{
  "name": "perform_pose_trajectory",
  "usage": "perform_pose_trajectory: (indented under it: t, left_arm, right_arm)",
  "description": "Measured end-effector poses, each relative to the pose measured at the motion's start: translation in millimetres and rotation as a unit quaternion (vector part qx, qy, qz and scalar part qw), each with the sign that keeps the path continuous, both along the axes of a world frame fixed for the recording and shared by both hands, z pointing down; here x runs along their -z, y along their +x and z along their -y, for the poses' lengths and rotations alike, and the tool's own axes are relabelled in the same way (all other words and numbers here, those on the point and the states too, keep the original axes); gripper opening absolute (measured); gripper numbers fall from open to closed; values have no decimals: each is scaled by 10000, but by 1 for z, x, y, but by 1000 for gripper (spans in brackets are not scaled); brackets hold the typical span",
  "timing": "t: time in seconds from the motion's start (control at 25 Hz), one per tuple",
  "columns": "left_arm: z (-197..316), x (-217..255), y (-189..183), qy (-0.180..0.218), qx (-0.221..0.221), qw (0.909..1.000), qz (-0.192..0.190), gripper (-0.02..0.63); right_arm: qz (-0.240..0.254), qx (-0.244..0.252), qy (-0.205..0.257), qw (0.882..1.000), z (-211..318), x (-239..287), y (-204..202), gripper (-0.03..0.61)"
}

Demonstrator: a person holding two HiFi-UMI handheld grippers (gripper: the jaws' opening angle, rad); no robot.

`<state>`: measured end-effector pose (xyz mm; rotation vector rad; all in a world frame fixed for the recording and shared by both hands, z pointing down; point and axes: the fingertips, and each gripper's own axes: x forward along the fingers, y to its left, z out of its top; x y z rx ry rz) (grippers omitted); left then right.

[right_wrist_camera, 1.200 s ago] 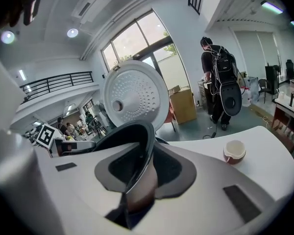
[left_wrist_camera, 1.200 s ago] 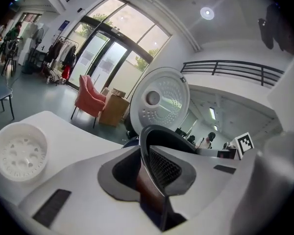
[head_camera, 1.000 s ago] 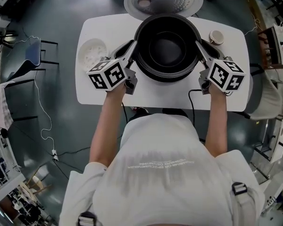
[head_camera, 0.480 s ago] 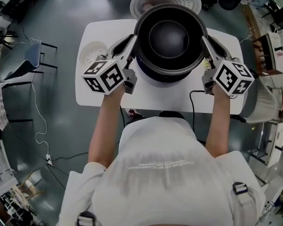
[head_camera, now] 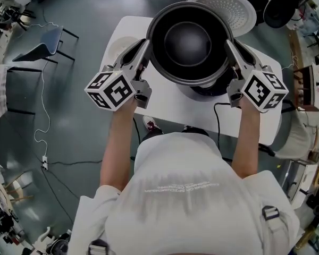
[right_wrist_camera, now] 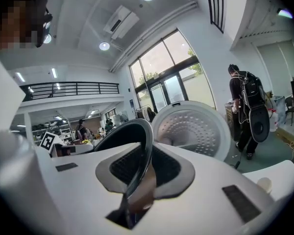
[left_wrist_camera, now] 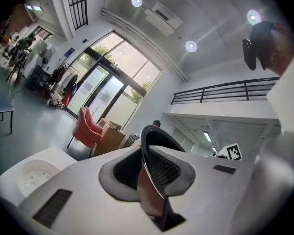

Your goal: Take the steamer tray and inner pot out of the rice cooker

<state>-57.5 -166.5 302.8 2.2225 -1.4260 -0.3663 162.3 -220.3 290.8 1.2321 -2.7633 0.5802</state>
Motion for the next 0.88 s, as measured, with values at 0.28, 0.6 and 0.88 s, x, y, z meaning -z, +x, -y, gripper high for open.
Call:
perform_pose_trajectory:
  t: [0.28, 0.6, 0.88]
  left_arm:
    - [-52, 3, -92, 100, 794, 9962, -352, 54]
    - [-116, -38, -190, -283, 1872, 9804, -553, 54]
    - [-164, -103, -240, -862, 2462, 9615, -864, 54]
  right_arm:
    - [53, 950, -146, 9954, -8, -12, -105, 89]
    - [-320, 2047, -704, 9758, -36, -72, -227, 95]
    - [-816, 2624, -1393, 9514, -73, -152, -289, 102]
